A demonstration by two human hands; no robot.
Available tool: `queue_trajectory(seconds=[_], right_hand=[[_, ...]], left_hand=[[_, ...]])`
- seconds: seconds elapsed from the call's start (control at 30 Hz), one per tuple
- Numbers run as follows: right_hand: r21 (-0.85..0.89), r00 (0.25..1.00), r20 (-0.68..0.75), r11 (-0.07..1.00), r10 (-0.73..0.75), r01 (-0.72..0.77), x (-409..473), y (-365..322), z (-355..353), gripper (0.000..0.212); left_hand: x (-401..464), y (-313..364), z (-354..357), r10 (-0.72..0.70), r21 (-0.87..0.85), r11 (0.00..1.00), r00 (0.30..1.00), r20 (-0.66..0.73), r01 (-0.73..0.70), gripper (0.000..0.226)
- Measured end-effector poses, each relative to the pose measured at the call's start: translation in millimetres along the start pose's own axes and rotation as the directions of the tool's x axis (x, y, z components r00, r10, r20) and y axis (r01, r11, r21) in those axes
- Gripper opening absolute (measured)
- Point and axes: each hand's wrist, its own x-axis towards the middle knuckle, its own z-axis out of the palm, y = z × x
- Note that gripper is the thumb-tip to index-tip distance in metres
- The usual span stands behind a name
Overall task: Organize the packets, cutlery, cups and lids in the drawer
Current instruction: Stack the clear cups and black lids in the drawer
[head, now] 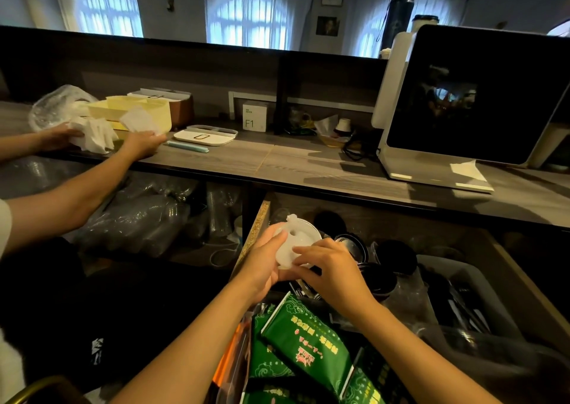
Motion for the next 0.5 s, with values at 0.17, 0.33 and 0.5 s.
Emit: queue_trajectory(seconds=[0.17,0.33,0.5], right_hand=[[0.099,0.999,0.005,0.994,0.053,-0.054,-1.6,-2.7,-7.2,0.02],[0.369,0.916,-0.04,0.858,0.4,-0.358,7.1,-5.7,-14.4,0.047],[0.467,0.915,0.032,0.803,0.403,-0.37,8.9,-9.4,-8.3,0.032]], left_hand=[[-243.7,146.3,31.0,0.04,-0.663,0.714,0.931,0.362,0.227,0.051],[-403.9,229.2,27.4,0.211,-0.854,0.294,0.842,0.496,0.429,0.034],[-398.0,220.1,21.5,0.259,-0.861,0.397,0.861,0.438,0.318,0.027]])
